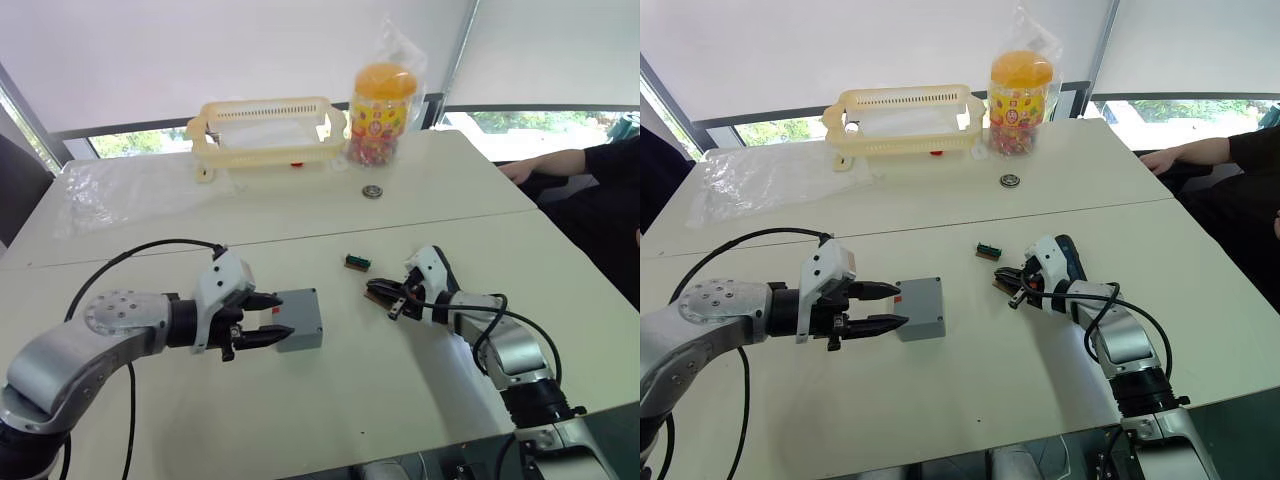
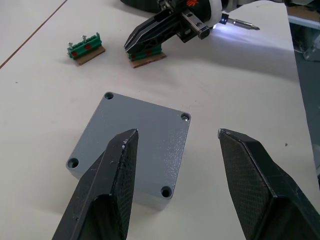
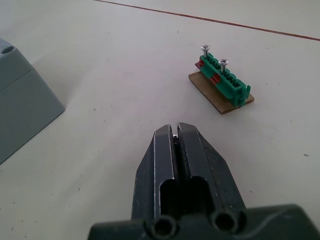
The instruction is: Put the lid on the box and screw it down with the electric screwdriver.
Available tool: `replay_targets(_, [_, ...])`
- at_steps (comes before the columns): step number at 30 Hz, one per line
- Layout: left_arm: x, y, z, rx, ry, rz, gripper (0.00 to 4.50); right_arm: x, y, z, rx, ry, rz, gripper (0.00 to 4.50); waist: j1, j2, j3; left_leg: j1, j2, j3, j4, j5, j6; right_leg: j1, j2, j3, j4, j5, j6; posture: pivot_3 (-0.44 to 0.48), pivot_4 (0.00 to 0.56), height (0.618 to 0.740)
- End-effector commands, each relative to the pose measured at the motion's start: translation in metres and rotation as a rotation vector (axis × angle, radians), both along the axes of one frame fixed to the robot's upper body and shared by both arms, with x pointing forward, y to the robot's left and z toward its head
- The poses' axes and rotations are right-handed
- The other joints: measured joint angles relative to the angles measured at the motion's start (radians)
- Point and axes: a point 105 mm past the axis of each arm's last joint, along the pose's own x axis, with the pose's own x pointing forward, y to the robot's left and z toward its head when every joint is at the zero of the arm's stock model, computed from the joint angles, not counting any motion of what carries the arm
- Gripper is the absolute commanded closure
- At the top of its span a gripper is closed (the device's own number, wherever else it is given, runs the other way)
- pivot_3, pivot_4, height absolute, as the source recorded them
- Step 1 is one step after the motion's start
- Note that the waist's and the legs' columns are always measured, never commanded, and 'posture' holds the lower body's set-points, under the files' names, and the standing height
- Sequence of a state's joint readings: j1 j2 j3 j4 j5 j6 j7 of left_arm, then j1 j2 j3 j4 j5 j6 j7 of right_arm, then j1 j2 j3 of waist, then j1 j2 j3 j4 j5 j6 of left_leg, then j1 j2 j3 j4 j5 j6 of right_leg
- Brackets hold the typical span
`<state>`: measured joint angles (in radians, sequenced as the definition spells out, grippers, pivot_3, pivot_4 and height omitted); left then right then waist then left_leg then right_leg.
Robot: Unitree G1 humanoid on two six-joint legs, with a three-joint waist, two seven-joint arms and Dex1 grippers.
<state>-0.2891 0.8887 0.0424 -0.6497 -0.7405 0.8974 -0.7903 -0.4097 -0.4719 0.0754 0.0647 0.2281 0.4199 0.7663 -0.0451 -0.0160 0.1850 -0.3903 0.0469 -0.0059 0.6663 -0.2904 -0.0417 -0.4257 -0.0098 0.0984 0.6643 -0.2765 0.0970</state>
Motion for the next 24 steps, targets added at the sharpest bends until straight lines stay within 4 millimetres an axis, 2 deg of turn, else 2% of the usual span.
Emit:
replay_targets(1, [-0.001,-0.002,0.004,-0.003,-0.035,-0.016,1.93,0.0,0.001,0.013,-0.001,-0.058,0.004,4.45,0.0,0.0,0.0,0.0,0.0,0.0,0.0,0.0,0.0,0.0,0.0,0.0,0.0,0.0,0.0,0.0,0.15,0.74])
replay_targets(6, [0.001,-0.002,0.002,-0.002,-0.035,-0.017,1.93,0.001,0.0,0.023,0.012,-0.079,-0.001,4.45,0.0,0.0,0.0,0.0,0.0,0.0,0.0,0.0,0.0,0.0,0.0,0.0,0.0,0.0,0.0,0.0,0.15,0.74])
replay_targets(17, [0.003,-0.002,-0.001,-0.007,-0.035,-0.016,1.93,0.002,0.002,0.027,0.027,-0.087,-0.003,4.45,0.0,0.0,0.0,0.0,0.0,0.0,0.0,0.0,0.0,0.0,0.0,0.0,0.0,0.0,0.0,0.0,0.15,0.74])
replay_targets(24, [0.004,-0.001,-0.003,-0.009,-0.031,-0.011,1.93,0.005,0.001,0.042,0.037,-0.125,-0.015,4.45,0.0,0.0,0.0,0.0,0.0,0.0,0.0,0.0,0.0,0.0,0.0,0.0,0.0,0.0,0.0,0.0,0.15,0.74])
